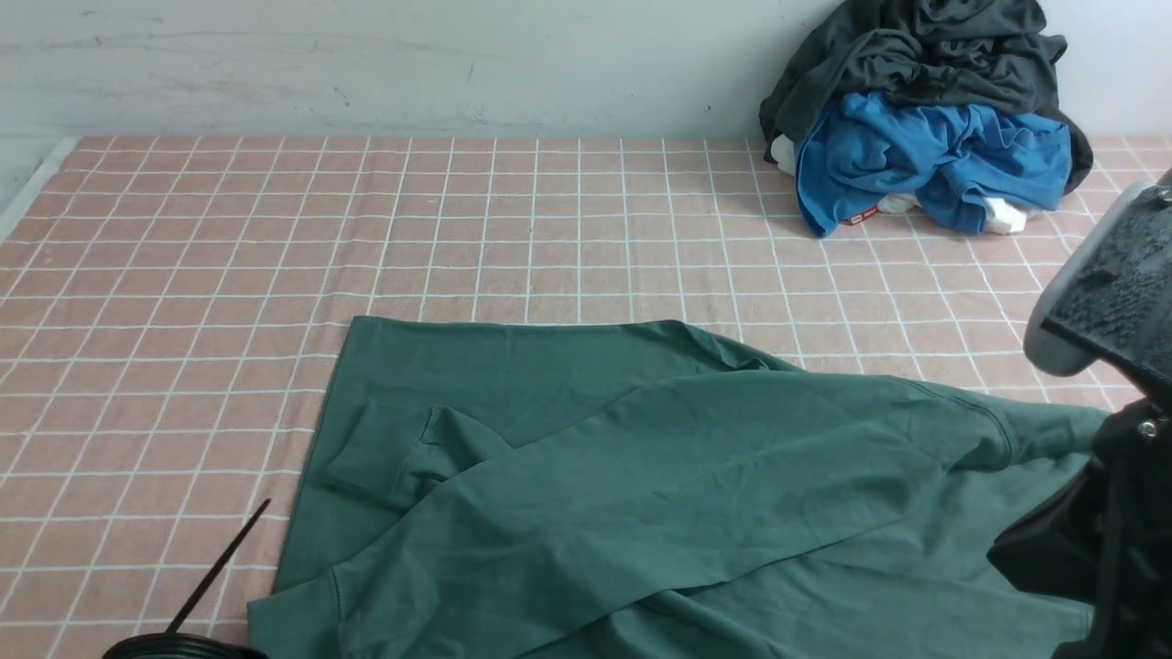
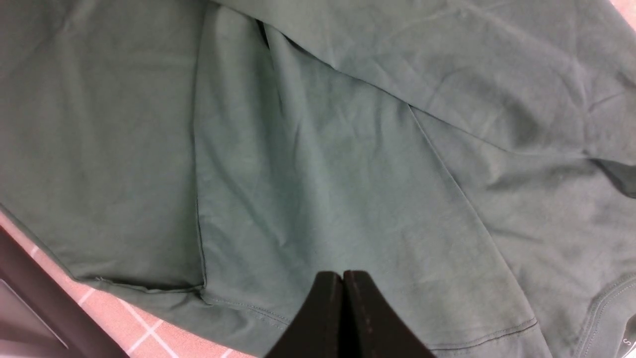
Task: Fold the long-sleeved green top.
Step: Use both arms simultaneously to clamp the lower edge of the clothing fabric
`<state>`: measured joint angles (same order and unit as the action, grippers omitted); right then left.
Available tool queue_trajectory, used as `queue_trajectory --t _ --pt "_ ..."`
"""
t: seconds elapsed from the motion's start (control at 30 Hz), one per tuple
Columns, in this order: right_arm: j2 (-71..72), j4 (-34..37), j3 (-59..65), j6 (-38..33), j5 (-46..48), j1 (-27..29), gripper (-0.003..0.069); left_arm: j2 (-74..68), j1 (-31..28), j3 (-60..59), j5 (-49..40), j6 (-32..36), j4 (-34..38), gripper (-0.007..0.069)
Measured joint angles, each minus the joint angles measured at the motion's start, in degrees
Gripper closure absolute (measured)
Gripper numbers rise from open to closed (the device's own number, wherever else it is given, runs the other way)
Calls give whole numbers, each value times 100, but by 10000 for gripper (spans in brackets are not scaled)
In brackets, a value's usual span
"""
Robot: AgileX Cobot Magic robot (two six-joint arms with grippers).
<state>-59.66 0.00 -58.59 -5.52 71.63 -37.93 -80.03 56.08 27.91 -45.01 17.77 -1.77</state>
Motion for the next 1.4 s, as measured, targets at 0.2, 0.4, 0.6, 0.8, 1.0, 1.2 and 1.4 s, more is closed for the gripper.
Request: queue_trajectory --t 0.2,0.4,0.6,0.8,1.0,1.2,1.4 --pt "0 0 0 -6 0 0 674 -18 0 158 -124 -781 -350 95" --pt "0 0 0 -6 0 0 674 -22 0 189 -328 -988 -508 148" --pt "0 0 0 -17 0 0 674 -40 0 194 -511 -990 -397 363" --pt "0 0 0 -39 0 0 674 -47 0 194 -534 -1002 -381 601" --pt "0 121 7 -578 0 0 652 -47 0 194 -634 -1028 -381 618" --pt "0 419 541 -1716 -10 0 477 -47 0 194 -903 -1028 -376 618" --pt "0 0 1751 -2497 -401 0 176 -47 0 194 -854 -1028 -376 618"
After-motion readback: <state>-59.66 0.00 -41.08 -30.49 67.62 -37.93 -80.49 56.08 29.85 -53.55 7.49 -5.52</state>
